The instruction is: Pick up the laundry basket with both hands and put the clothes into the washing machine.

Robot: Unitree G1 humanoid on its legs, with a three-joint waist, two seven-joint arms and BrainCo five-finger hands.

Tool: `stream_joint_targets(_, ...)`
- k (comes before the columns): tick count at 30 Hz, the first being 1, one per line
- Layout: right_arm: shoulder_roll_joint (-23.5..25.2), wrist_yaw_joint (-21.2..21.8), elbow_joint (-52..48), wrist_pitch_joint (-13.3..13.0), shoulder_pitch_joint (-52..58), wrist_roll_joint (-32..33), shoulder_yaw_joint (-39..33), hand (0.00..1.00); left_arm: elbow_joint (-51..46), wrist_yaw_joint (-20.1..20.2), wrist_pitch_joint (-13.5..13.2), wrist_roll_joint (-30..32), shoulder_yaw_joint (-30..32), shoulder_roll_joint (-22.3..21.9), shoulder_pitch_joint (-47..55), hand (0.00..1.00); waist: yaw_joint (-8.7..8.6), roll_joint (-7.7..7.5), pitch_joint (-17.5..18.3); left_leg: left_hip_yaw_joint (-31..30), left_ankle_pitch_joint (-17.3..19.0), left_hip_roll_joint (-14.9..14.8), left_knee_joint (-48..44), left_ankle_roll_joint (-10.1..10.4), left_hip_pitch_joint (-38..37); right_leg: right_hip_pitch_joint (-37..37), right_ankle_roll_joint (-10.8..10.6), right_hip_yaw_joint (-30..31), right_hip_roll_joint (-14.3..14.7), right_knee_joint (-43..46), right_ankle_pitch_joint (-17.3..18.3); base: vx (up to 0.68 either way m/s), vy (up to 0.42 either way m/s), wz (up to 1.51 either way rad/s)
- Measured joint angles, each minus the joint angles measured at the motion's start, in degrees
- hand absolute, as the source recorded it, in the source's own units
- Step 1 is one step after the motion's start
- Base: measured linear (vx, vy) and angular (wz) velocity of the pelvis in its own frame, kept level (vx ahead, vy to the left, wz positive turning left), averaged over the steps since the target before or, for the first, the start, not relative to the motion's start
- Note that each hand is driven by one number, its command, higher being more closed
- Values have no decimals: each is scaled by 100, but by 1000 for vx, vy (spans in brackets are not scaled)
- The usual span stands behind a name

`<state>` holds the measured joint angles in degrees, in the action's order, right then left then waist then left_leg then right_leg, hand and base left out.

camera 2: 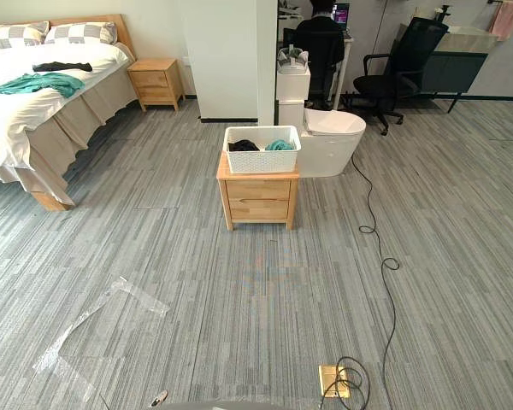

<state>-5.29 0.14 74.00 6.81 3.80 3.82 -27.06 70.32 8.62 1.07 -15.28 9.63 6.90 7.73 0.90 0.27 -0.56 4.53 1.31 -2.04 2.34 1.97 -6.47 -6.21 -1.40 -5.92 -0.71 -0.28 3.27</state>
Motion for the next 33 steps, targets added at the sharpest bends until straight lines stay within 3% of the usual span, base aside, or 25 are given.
stream_joint_targets(12, 257, -27, 100, -42, -618, 0, -140, 0, 6, 95, -43, 142, -9, 5, -53, 0, 7, -14, -119, 65, -9, -4, 102, 16, -128, -66, -53, 17, 2, -20, 16, -12, -4, -1)
stream_joint_targets(33, 265, -43, 112, -14, -653, -171, -140, 0, 229, 226, -85, 129, -10, 34, -149, 0, 25, -45, -130, 165, -8, -1, 171, 14, -163, -41, -48, 104, 7, -45, 13, -9, -2, -2)
